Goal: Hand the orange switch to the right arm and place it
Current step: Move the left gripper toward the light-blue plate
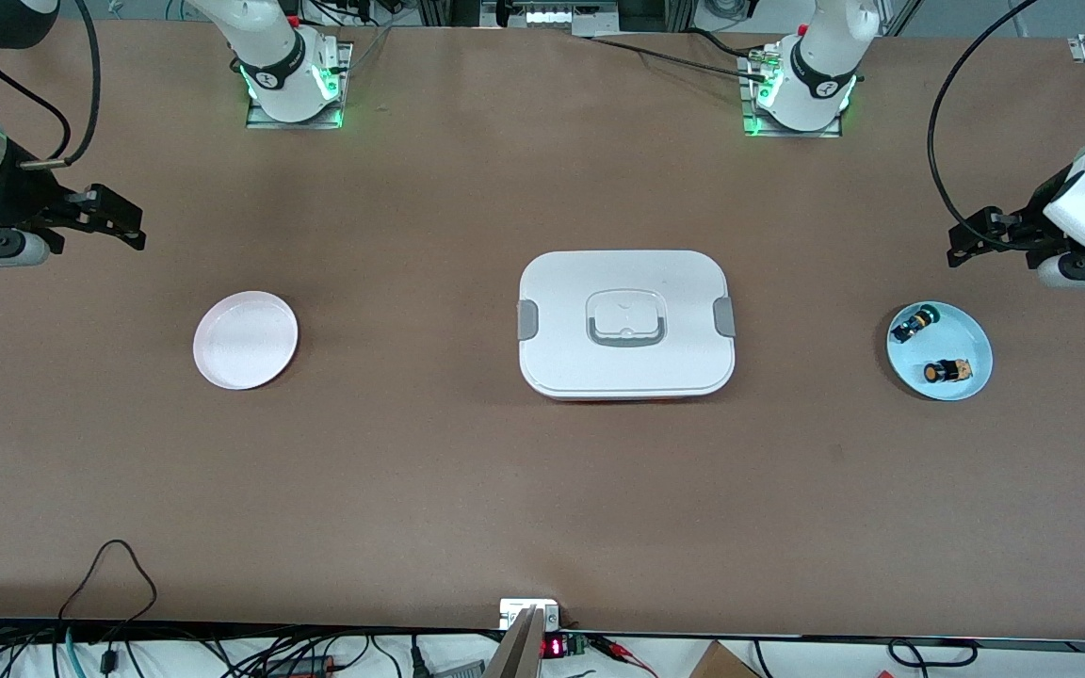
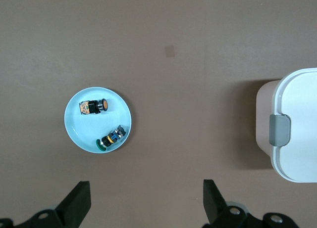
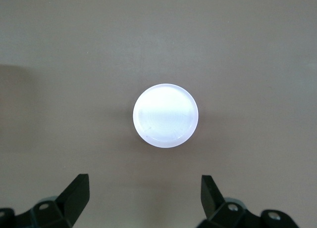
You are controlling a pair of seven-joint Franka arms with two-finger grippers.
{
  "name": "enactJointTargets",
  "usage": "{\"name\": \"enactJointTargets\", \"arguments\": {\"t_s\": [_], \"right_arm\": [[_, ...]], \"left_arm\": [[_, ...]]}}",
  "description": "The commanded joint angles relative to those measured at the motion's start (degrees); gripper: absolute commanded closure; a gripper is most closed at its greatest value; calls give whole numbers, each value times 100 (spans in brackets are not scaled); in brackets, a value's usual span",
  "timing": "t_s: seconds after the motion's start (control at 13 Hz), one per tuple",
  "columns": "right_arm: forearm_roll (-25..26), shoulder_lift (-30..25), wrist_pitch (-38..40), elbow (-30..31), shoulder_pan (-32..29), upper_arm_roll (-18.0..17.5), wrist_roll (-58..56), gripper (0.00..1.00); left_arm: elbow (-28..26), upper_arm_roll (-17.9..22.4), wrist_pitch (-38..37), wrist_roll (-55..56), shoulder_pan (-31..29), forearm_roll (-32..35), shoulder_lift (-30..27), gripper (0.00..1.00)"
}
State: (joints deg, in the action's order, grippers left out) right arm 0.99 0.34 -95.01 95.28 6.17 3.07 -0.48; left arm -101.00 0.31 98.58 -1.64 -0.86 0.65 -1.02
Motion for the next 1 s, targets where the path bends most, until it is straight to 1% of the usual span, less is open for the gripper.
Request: {"name": "enactJointTargets", "arguments": {"t_s": [0.0, 0.92], "right_arm": [[-73, 71, 184, -202, -124, 1, -101, 0], [-64, 54, 184, -264, -116, -8, -75, 0]], "left_arm": [[107, 13, -120, -135, 7, -91, 6, 0], [98, 31, -111, -100, -54, -91, 84, 0]]}}
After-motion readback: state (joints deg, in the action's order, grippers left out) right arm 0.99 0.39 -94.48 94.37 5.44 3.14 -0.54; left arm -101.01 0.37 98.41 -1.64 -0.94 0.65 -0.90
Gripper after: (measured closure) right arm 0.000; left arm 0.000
